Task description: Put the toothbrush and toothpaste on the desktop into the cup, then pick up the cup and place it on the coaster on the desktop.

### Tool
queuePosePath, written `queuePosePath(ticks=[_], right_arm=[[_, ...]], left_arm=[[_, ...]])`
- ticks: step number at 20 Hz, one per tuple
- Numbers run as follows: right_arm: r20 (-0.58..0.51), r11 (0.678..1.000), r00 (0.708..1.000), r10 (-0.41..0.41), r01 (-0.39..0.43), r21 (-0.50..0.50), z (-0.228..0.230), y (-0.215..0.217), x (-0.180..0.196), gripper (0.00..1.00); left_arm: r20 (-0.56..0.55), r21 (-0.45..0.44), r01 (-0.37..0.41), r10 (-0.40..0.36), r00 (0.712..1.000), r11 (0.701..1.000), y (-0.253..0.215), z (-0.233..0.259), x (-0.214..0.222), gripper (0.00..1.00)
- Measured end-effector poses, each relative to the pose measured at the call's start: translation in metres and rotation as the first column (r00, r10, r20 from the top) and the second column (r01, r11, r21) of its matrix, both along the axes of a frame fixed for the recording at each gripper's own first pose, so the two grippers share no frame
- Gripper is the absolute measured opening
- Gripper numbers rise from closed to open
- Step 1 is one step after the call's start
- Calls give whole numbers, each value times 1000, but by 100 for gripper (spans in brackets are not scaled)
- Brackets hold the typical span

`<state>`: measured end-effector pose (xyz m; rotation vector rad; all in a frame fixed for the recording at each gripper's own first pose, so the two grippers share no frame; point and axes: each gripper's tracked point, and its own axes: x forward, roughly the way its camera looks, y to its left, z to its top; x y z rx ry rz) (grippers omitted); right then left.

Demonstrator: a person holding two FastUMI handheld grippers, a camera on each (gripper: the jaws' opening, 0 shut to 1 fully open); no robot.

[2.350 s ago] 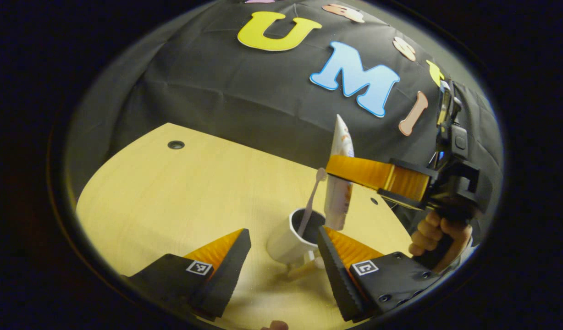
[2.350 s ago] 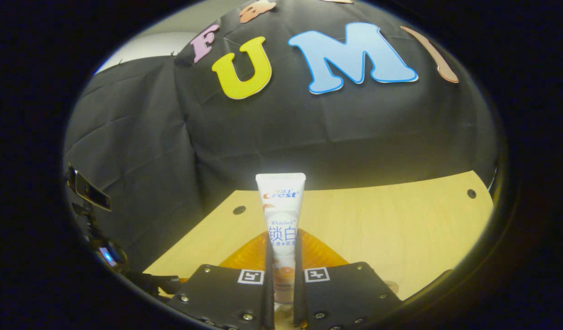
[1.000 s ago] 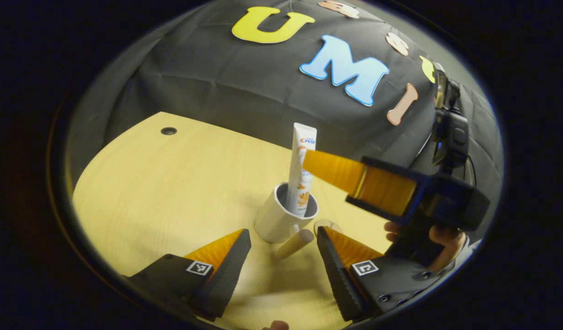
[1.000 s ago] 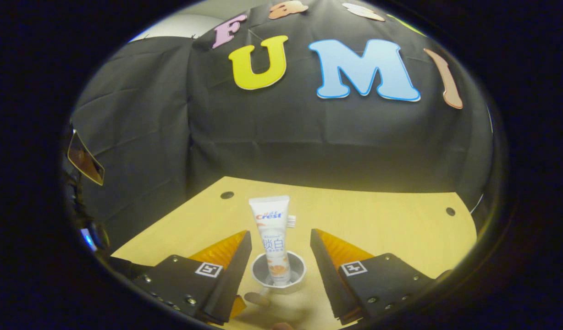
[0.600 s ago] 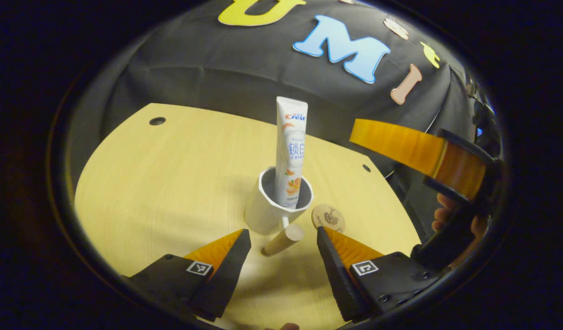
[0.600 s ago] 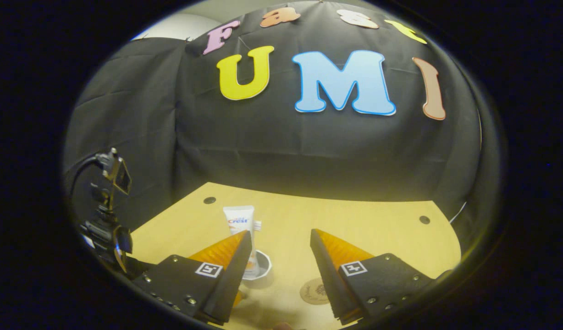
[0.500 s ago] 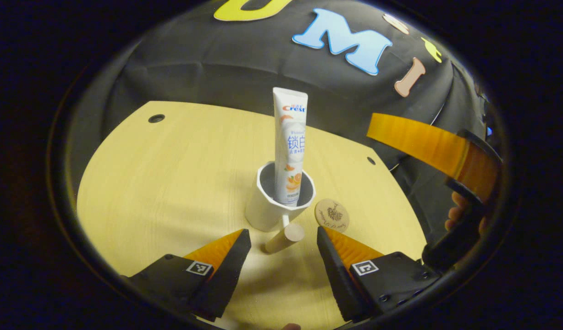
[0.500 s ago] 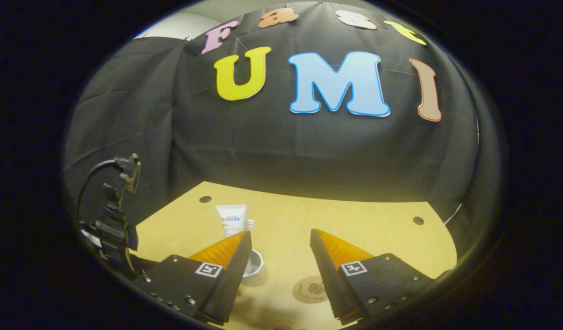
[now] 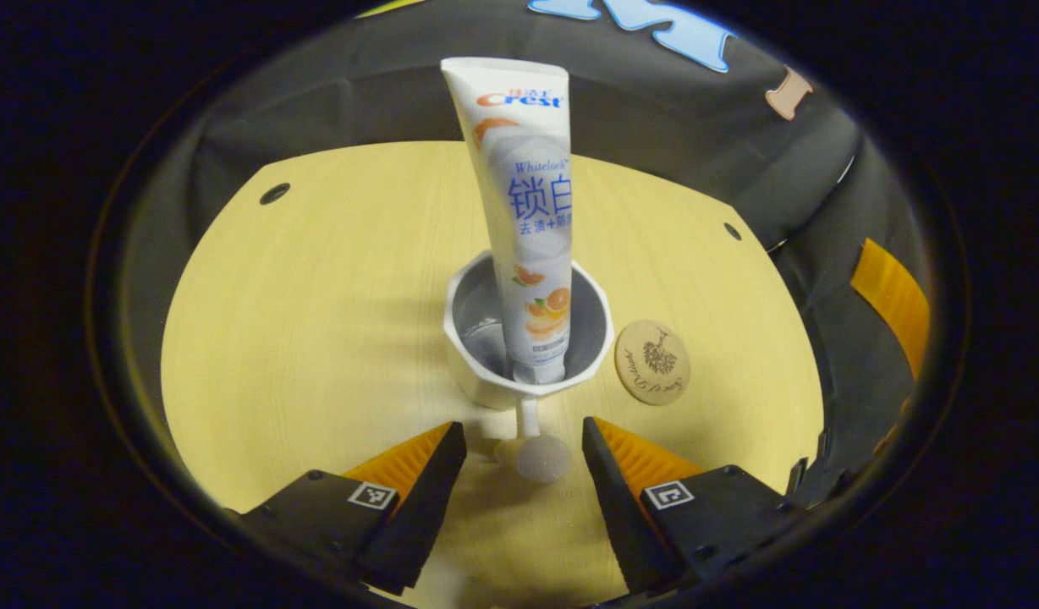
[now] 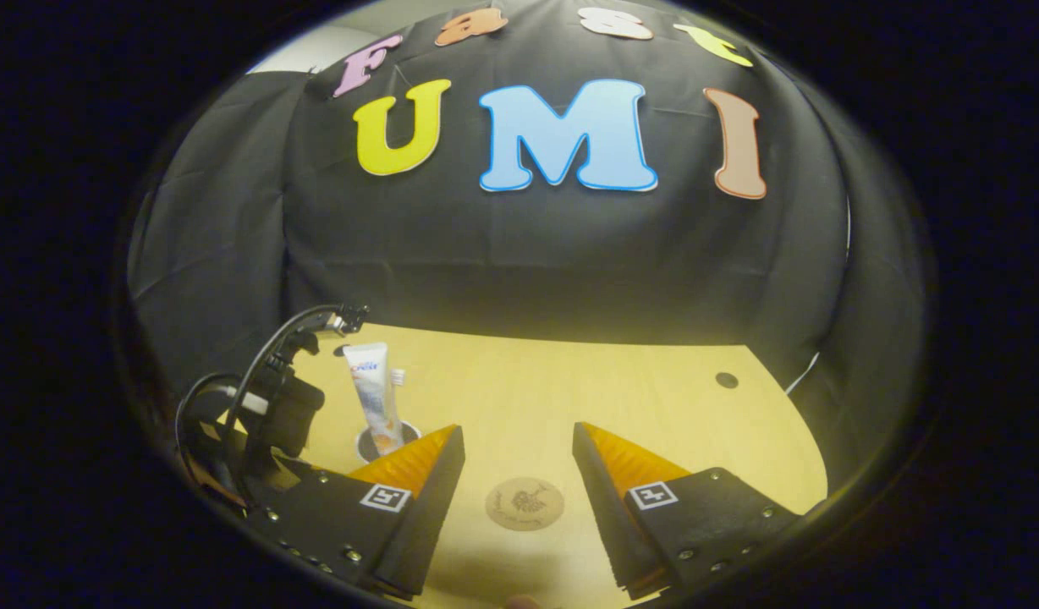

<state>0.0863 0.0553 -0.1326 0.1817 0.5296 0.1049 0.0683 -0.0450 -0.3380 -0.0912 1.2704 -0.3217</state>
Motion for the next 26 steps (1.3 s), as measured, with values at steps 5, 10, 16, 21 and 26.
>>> queuePosePath(ticks=[5,10,16,21,26], right_arm=[[-53,999,998,-32,33,18,-20,-19,-15,78],[-83,997,995,-59,62,40,-31,-30,-19,78],[-98,995,992,-75,81,62,-36,-36,-15,78],[-110,994,991,-78,86,71,-38,-36,-13,78],[-115,993,989,-88,97,73,-40,-40,-12,78]], left_arm=[[-29,64,-16,18,999,998,1,-20,8,75],[-65,96,-45,51,997,994,5,-33,6,55],[-40,169,-15,23,999,986,13,-33,7,43],[13,210,54,-58,998,976,11,-33,10,39],[65,218,66,-82,994,974,9,-32,17,30]])
